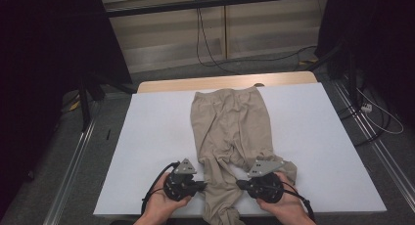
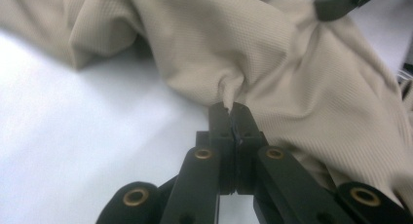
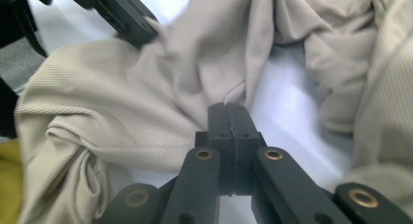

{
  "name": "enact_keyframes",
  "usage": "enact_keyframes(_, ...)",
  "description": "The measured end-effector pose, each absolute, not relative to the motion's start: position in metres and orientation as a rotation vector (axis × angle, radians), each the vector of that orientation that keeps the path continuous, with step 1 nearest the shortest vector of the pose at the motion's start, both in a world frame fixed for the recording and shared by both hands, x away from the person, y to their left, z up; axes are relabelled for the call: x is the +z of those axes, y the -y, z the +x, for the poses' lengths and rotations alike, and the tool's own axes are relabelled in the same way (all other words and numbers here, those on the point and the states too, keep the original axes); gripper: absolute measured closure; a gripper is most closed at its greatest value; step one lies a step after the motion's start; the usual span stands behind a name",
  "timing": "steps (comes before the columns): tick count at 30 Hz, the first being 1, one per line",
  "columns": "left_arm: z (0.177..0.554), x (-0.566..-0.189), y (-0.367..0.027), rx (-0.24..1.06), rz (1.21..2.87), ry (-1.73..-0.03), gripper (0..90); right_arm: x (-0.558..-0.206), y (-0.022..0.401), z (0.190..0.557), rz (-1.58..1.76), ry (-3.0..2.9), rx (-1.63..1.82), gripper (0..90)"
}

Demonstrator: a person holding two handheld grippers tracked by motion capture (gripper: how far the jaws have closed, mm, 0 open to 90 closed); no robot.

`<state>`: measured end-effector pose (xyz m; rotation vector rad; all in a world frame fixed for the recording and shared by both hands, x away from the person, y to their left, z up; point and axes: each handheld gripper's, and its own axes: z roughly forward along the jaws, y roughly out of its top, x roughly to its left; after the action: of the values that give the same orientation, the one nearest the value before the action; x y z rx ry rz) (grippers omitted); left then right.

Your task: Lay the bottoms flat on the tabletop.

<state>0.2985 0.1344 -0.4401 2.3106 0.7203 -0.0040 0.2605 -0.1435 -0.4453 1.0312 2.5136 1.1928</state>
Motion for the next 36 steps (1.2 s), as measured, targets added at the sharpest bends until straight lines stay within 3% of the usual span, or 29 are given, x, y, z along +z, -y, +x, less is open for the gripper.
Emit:
enact_keyframes(9, 0.258, -0.438, -0.142, -0.068, 2.360, -0.657, 90.0, -0.450, 0.156, 0.226, 1.038, -2.589, 1.177, 90.0)
enact_keyframes(13, 0.257, -0.436, -0.147, -0.061, 2.335, -0.671, 88.2, -0.447, 0.155, 0.225, 1.025, -2.563, 1.196, 81.3)
enact_keyframes(16, 0.263, -0.433, -0.148, -0.036, 2.314, -0.689, 81.1, -0.446, 0.152, 0.236, 1.036, -2.530, 1.192, 72.1)
enact_keyframes(21, 0.276, -0.431, -0.149, 0.013, 2.279, -0.746, 73.6, -0.444, 0.143, 0.258, 1.014, -2.500, 1.185, 68.2)
enact_keyframes(23, 0.280, -0.433, -0.146, 0.014, 2.284, -0.743, 71.1, -0.445, 0.137, 0.264, 0.994, -2.499, 1.184, 62.4)
enact_keyframes(26, 0.286, -0.438, -0.137, 0.006, 2.309, -0.751, 58.7, -0.451, 0.126, 0.273, 0.974, -2.507, 1.125, 55.6)
enact_keyframes(28, 0.286, -0.439, -0.129, 0.023, 2.331, -0.730, 55.5, -0.456, 0.123, 0.275, 0.965, -2.505, 1.063, 65.1)
enact_keyframes(31, 0.286, -0.437, -0.123, 0.043, 2.327, -0.708, 49.7, -0.454, 0.128, 0.275, 1.020, -2.491, 1.068, 88.1)
enact_keyframes(36, 0.287, -0.435, -0.115, 0.046, 2.327, -0.684, 45.8, -0.452, 0.150, 0.269, 1.121, -2.477, 1.111, 88.4)
